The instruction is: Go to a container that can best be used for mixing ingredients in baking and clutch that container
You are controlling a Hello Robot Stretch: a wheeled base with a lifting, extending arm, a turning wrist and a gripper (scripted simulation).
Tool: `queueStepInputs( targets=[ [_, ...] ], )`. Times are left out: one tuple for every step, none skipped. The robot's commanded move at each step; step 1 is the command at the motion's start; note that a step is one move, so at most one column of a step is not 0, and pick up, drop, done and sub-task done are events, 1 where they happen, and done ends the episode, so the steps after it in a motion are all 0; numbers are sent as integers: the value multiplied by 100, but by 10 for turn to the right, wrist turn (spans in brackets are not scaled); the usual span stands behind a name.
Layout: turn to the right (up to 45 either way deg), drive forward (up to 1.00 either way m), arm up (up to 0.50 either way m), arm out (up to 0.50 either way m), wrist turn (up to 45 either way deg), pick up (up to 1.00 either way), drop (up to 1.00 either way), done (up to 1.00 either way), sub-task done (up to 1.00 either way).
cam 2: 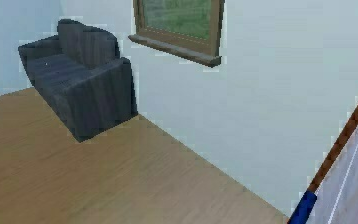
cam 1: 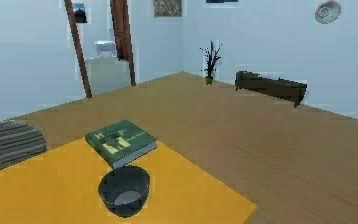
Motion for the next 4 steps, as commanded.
queueStepInputs(
  targets=[
    [450, 0, 0, 0, 0, 0, 0, 0, 0],
    [0, 5, 0, 0, 0, 0, 0, 0, 0],
    [-450, 0, 0, 0, 0, 0, 0, 0, 0],
    [-450, 0, 0, 0, 0, 0, 0, 0, 0]
  ],
)
